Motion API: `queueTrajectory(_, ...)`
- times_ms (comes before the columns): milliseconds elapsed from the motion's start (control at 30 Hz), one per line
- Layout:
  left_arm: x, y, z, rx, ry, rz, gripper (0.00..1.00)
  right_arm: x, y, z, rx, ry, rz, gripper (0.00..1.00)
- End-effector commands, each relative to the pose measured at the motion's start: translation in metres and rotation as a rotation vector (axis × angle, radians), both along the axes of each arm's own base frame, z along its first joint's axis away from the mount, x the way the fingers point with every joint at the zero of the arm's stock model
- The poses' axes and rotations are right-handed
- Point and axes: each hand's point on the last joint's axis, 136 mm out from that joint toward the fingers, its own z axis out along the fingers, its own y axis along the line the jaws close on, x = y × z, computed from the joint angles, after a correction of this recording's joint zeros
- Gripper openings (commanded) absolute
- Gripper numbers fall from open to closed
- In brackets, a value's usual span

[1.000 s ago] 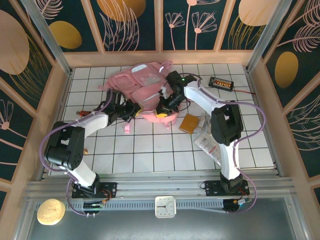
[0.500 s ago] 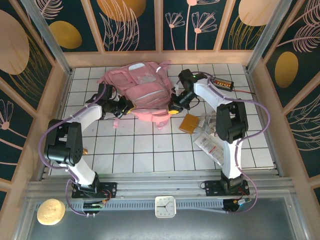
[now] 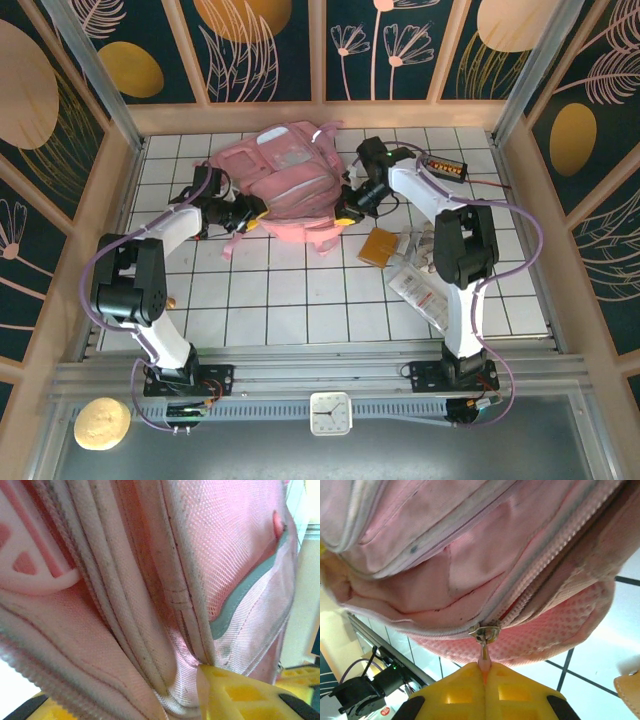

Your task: Pack the student bag

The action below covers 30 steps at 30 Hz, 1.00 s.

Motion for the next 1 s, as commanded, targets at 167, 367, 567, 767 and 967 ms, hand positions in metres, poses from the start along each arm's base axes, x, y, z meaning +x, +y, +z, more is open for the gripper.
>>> queueTrajectory(167,0.076,-0.005,0.007,0.020,-0.077,0.009,0.38,-0.040,0.040,0.025,0.084,-0.001,0.088,0.00)
queueTrajectory(367,0.117,0.003,0.019,0.134,-0.086,-0.026,0.65,-0.040,0.075,0.024,0.112,0.002,0.113,0.00)
queueTrajectory(567,0.061,0.023,0.016,0.211,-0.030,-0.011,0.99,-0.019,0.093,0.023,0.143,-0.005,0.096,0.00)
queueTrajectory(767,0.003,-0.001,0.019,-0.084,-0.021,0.139,0.99,-0.013,0.098,0.017,0.137,0.003,0.126,0.00)
queueTrajectory(967,0.001,-0.055,0.019,-0.141,-0.008,0.087,0.99,-0.018,0.099,0.015,0.128,0.009,0.166,0.00)
